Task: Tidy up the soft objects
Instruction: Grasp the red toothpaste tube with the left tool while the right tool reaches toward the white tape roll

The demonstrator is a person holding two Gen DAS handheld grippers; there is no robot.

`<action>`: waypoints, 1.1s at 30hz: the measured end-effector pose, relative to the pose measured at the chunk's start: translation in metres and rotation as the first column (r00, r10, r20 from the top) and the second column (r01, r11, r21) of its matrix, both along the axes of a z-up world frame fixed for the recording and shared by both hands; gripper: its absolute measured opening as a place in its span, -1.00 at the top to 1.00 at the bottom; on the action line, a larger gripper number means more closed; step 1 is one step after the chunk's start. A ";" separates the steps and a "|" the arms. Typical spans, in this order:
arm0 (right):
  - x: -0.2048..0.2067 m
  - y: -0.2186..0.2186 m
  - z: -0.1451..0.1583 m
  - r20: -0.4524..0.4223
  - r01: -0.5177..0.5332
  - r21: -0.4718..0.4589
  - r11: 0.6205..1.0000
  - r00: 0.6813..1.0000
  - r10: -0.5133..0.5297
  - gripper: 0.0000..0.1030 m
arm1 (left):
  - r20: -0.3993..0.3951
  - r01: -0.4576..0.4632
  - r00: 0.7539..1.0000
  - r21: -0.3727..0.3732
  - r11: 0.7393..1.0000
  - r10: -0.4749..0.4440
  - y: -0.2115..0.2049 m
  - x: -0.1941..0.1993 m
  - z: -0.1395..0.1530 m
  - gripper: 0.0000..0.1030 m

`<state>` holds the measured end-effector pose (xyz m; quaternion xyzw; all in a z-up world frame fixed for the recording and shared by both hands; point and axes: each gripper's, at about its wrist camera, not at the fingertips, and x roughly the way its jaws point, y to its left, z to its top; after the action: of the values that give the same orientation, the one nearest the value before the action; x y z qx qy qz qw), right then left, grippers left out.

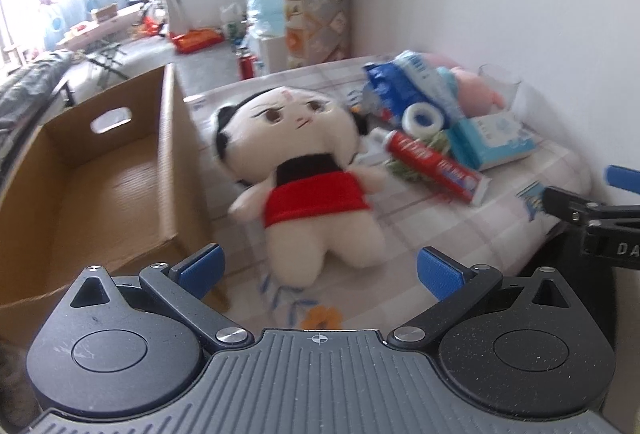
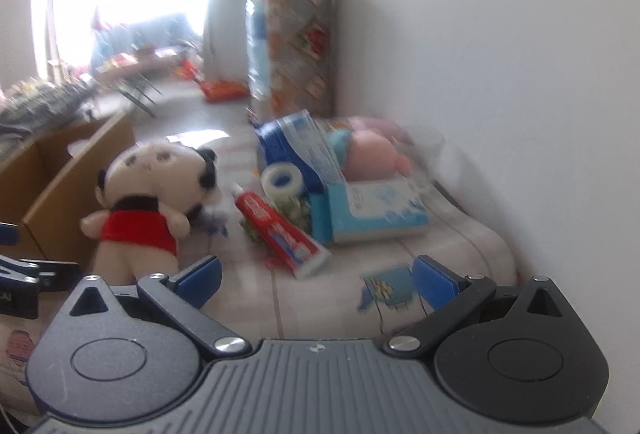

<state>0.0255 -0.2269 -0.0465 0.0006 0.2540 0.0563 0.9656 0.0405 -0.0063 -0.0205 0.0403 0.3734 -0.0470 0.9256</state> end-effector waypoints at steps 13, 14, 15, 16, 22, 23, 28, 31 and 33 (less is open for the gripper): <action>0.099 -0.052 -0.020 -0.056 -0.166 0.291 0.942 0.980 0.190 -0.33 | 0.028 0.200 0.980 -0.180 0.963 -0.198 -0.050 0.061 -0.001 -0.44; 0.106 -0.054 -0.023 -0.063 -0.182 0.311 0.933 0.975 0.211 -0.28 | 0.009 0.216 0.976 -0.185 0.959 -0.219 -0.057 0.067 -0.005 -0.35; 0.113 -0.055 -0.026 -0.075 -0.199 0.330 0.923 0.969 0.235 -0.24 | -0.011 0.224 0.973 -0.191 0.956 -0.230 -0.063 0.072 -0.010 -0.29; 0.120 -0.055 -0.029 -0.085 -0.213 0.343 0.915 0.963 0.256 -0.17 | -0.026 0.230 0.971 -0.198 0.953 -0.239 -0.067 0.077 -0.013 -0.21; 0.156 -0.047 -0.050 -0.151 -0.293 0.391 0.872 0.915 0.374 0.27 | -0.088 0.248 0.957 -0.250 0.936 -0.277 -0.087 0.107 -0.035 -0.20; 0.160 -0.047 -0.053 -0.161 -0.303 0.398 0.866 0.906 0.391 0.29 | -0.101 0.246 0.955 -0.252 0.936 -0.279 -0.090 0.112 -0.039 -0.21; 0.181 -0.041 -0.065 -0.217 -0.331 0.415 0.848 0.869 0.445 0.39 | -0.163 0.220 0.951 -0.239 0.946 -0.263 -0.103 0.135 -0.051 -0.25; 0.190 -0.041 -0.069 -0.240 -0.336 0.436 0.835 0.851 0.468 0.39 | -0.215 0.199 0.944 -0.241 0.950 -0.252 -0.108 0.147 -0.060 -0.27; 0.196 -0.043 -0.072 -0.263 -0.333 0.474 0.815 0.830 0.492 0.39 | -0.232 0.189 0.941 -0.247 0.950 -0.248 -0.111 0.152 -0.065 -0.37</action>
<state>0.2216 -0.2695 -0.1185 0.1570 0.4093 0.3190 0.8403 0.1922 -0.1170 -0.0850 -0.0279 0.4773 -0.1960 0.8562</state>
